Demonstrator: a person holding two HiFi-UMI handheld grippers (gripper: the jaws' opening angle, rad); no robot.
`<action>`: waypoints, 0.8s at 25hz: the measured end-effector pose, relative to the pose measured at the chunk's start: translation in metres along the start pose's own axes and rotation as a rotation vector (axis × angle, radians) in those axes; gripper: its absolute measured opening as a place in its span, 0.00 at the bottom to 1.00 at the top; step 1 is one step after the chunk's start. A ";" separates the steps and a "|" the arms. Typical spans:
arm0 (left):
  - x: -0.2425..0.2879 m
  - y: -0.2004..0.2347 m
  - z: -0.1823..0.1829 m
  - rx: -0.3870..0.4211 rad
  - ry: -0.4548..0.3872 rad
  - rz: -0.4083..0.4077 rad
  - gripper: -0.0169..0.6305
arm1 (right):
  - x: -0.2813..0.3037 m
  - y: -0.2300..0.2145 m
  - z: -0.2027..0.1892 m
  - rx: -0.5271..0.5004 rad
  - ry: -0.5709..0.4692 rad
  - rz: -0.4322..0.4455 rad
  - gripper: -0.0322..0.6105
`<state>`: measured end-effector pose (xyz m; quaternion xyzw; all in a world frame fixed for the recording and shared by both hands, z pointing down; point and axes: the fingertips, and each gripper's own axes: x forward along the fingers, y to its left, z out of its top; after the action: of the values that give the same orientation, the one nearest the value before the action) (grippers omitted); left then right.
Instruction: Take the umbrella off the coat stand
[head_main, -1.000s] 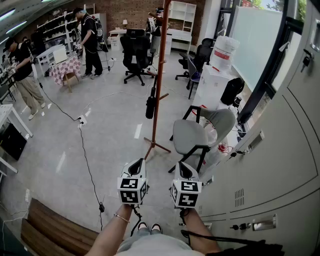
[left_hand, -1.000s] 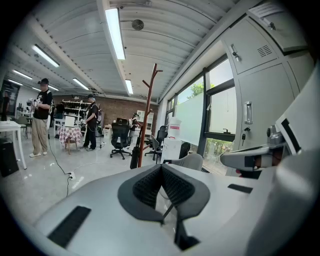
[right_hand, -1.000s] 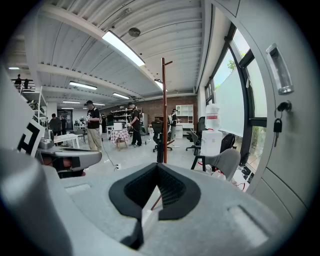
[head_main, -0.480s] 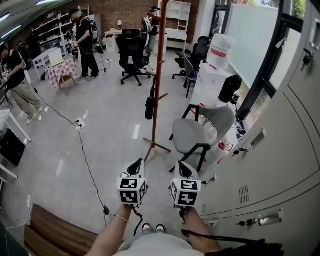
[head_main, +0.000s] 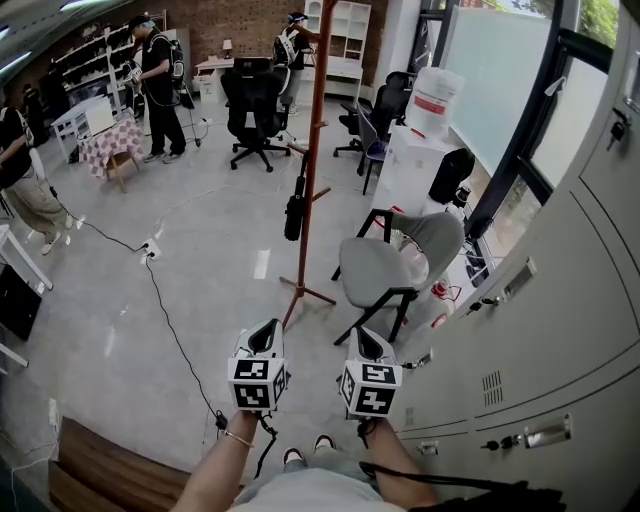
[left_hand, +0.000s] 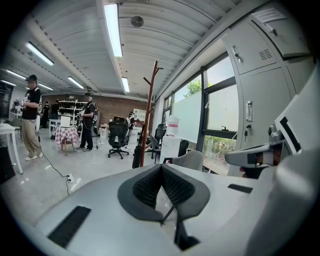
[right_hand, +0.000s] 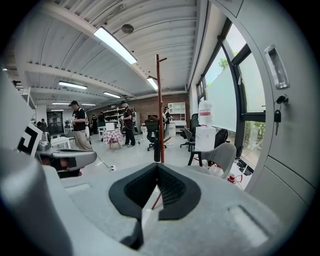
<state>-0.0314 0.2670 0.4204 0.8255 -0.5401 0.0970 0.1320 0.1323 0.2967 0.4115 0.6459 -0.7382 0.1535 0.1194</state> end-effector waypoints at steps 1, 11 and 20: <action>0.001 0.002 -0.002 -0.001 0.005 0.000 0.03 | 0.002 0.000 -0.002 0.003 0.006 -0.002 0.06; 0.053 0.016 0.000 0.004 0.039 0.016 0.03 | 0.058 -0.014 0.012 0.018 0.016 0.020 0.06; 0.135 0.025 0.039 0.027 0.025 0.027 0.03 | 0.134 -0.045 0.056 0.028 -0.004 0.045 0.06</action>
<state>-0.0002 0.1276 0.4268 0.8187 -0.5480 0.1165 0.1261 0.1599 0.1472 0.4129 0.6309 -0.7507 0.1653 0.1053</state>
